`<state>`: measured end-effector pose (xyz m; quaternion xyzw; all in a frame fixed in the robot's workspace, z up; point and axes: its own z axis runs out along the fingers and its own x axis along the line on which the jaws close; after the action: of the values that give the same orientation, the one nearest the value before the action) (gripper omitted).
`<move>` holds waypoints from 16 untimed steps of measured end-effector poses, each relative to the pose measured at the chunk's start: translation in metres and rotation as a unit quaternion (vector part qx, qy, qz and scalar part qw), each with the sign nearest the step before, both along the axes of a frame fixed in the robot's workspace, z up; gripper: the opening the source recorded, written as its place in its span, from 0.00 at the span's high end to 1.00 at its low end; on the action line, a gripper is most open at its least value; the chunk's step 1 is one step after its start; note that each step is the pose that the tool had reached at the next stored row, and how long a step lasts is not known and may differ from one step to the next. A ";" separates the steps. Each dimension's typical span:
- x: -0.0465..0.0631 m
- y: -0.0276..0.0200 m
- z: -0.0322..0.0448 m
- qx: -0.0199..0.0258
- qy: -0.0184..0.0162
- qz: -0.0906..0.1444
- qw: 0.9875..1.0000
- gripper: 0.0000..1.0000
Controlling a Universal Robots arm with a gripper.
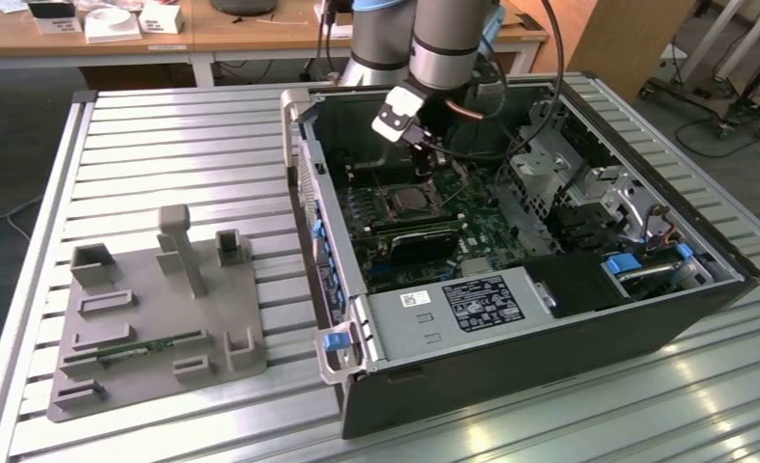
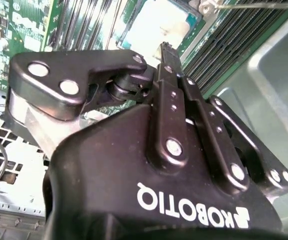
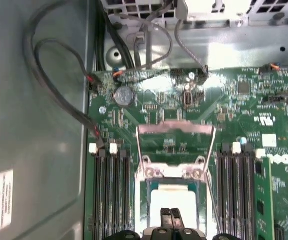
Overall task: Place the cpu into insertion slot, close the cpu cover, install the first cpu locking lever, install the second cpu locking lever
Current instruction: 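Close the cpu cover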
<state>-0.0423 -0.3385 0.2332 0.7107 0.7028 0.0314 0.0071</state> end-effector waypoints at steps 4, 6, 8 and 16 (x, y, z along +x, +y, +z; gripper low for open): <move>0.011 0.0001 -0.0028 0.000 0.000 0.000 1.000 0.89; 0.012 0.0000 -0.0027 0.000 0.000 0.000 1.000 0.89; 0.012 0.0001 -0.0021 0.000 0.000 0.000 1.000 0.89; 0.012 0.0009 0.0140 0.000 0.000 0.000 1.000 0.89</move>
<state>-0.0306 -0.3376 0.2472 0.7106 0.7028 0.0314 0.0072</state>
